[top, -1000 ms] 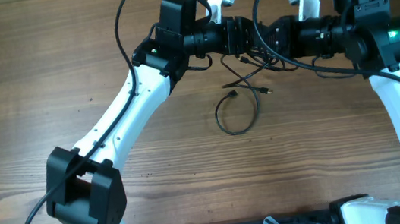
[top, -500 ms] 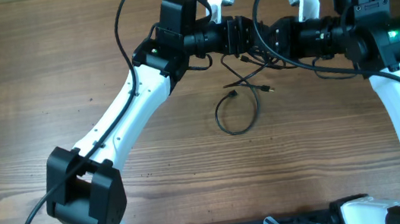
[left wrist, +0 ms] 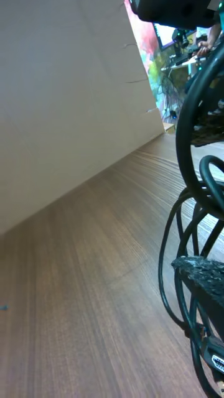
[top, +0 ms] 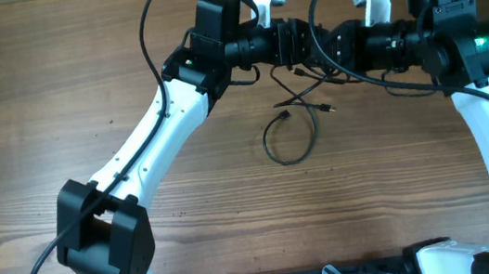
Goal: Untangle cables
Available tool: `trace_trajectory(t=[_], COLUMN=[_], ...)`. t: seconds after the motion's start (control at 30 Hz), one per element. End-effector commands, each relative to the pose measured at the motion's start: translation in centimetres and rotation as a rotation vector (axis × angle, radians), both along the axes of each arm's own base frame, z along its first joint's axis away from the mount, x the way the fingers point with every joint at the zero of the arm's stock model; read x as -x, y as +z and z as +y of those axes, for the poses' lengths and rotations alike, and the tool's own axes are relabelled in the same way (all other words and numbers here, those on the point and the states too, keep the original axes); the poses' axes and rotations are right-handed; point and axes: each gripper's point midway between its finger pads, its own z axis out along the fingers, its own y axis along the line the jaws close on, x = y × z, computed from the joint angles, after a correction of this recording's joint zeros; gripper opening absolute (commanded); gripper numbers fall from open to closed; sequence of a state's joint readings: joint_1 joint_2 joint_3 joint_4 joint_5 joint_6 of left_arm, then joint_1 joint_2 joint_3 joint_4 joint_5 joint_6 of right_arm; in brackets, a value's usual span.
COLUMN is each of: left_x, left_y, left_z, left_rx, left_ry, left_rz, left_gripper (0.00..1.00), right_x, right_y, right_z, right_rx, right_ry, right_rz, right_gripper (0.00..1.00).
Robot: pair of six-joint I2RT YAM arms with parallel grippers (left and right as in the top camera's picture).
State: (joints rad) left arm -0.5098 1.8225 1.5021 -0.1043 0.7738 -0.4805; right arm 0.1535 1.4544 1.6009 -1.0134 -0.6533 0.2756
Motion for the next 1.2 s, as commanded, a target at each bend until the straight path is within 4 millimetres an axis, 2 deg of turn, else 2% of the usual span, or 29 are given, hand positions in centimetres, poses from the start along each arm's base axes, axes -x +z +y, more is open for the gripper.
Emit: trace_trajectory(t=[0.0,0.37,0.57,0.63,0.77,0.87,0.97,1.0,1.07,1.17], left_x=[-2.0,-3.0,-3.6,-4.5,-6.2,-6.7,-6.6,-6.6,-6.6,-6.3], left_y=[-0.6,-0.7,0.0,-0.3,-0.4,-0.3,-0.4,-0.4,-0.4,-0.8], left_z=[0.6,1.1,0.6,0.9,1.6,1.5,1.4,1.4,1.4,1.3], left_rx=[-0.024,-0.049,-0.024,-0.044,-0.066,-0.044,-0.047,-0.047,-0.045,-0.039], left_ry=[0.09,0.148,0.16,0.217,0.317,0.36,0.366,0.365,0.367,0.37], left_rz=[-0.024,-0.051,-0.1,-0.114,-0.14,-0.118,-0.118,-0.117,-0.114,-0.062], left_gripper=[0.61,0.67,0.69,0.64,0.64,0.63,0.53,0.44,0.33,0.29], right_x=[1.0,1.3,1.9,2.2,3.0,3.2,3.1,3.1,2.7,1.6], right_y=[2.0,2.1,3.4,3.9,4.9,5.2,5.2,5.2,4.9,4.1], right_z=[0.5,0.8,1.9,2.4,3.2,3.4,3.4,3.3,3.1,2.3], right_rx=[-0.038,-0.059,-0.148,-0.185,-0.257,-0.29,-0.295,-0.292,-0.271,-0.212], right_ry=[0.033,0.038,0.091,0.118,0.159,0.152,0.145,0.142,0.119,0.057], right_rz=[-0.034,-0.018,-0.014,-0.01,0.016,0.05,0.058,0.057,0.049,0.029], right_gripper=[0.04,0.04,0.04,0.04,0.04,0.04,0.04,0.04,0.04,0.04])
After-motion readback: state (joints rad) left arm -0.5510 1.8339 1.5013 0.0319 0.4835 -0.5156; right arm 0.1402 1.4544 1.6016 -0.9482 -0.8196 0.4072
